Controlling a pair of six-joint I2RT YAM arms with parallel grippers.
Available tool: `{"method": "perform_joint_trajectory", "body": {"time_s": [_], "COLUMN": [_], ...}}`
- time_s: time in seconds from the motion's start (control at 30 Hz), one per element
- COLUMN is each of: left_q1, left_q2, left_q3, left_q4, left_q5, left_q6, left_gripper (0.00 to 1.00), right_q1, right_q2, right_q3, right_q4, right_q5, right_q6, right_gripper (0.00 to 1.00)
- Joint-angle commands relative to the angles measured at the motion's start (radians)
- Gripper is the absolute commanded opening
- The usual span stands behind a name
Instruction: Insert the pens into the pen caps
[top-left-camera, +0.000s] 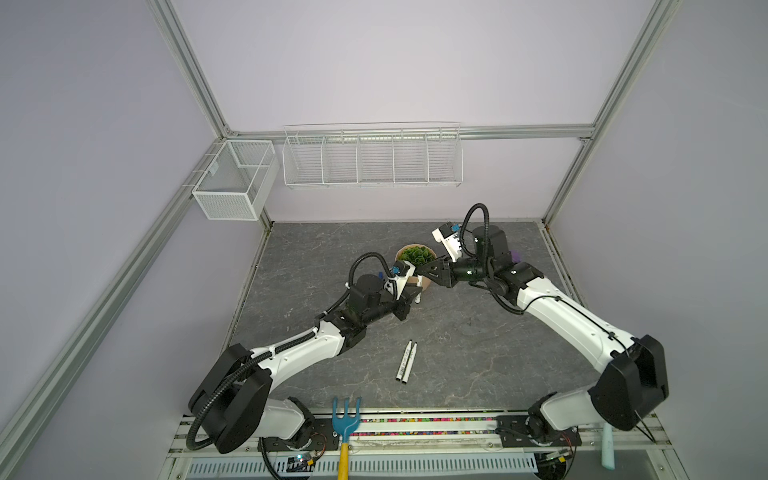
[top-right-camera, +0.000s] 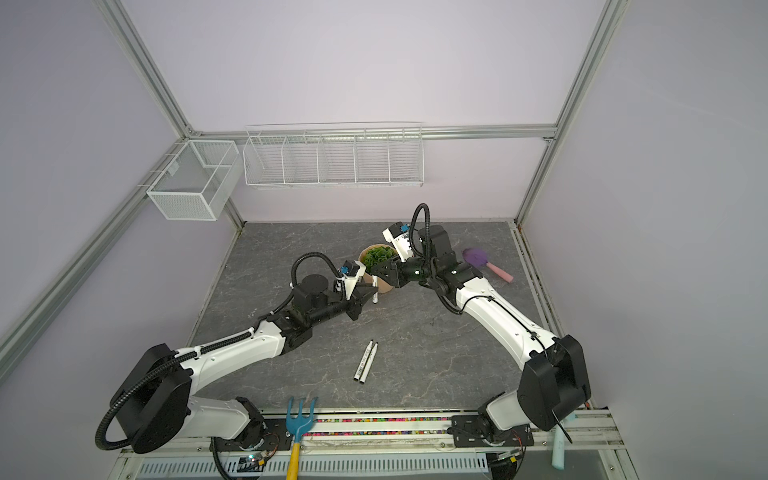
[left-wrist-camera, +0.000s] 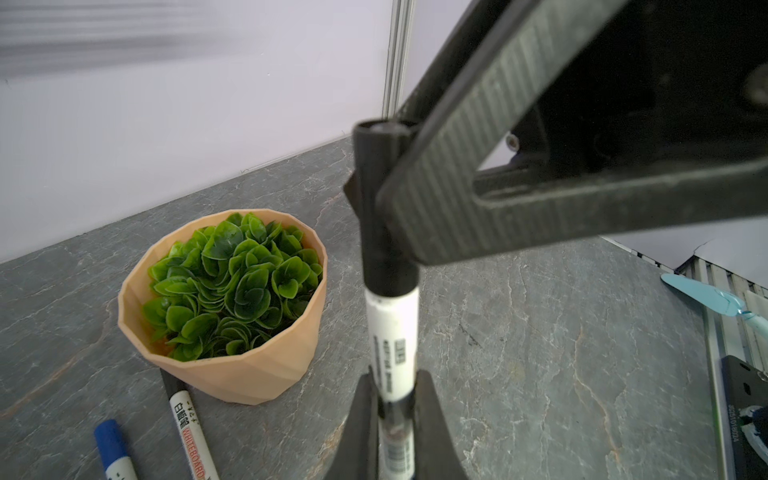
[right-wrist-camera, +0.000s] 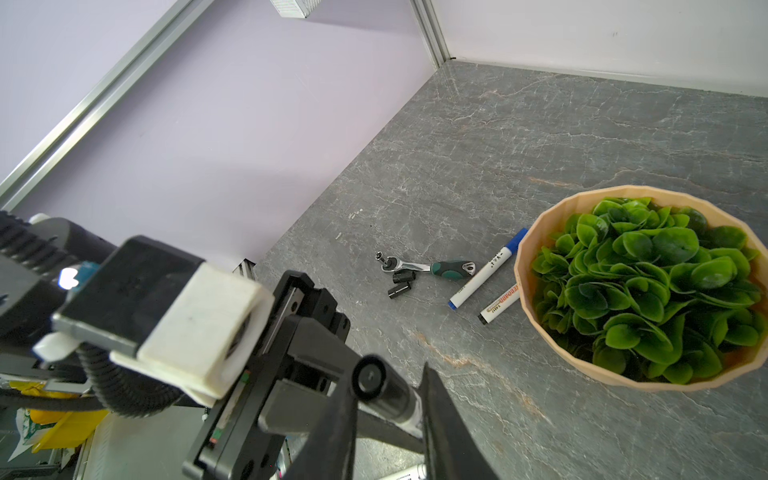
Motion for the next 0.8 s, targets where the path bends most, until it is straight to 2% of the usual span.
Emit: {"method": "perform_joint_trajectory", "body": {"time_s": [0.0,0.4,0.6,0.77], "left_q1": [-0.006,-0.013,-0.013,-0.013], "left_q2": [-0.016,-0.007,-0.007,0.001], "left_q3": [0.024,0.03,0.029,0.044], "left_q4": [0.013,0.022,0.045,0.051], "left_q5": [-0.002,-0.004,-0.02,-0.008], "left_q6": [0.028,0.027,0.014,0.013], "left_gripper": [0.0,0.0,0.0,0.0], "right_q1": [-0.006,-0.02,-0.021,-0.03], "right_q2": [-0.001,0.017,-0.03,-0.07], "right_q3": [0.028,0.041,-0.014,-0.059], "right_q4": [0.016,0.025,0.038,0.006], "right_q5": [0.007,0.003,0.015,0.05], "right_q6": [0.006,0.02,0.025,0.013], "right_gripper": [0.33,0.29,0.45,0.48]}}
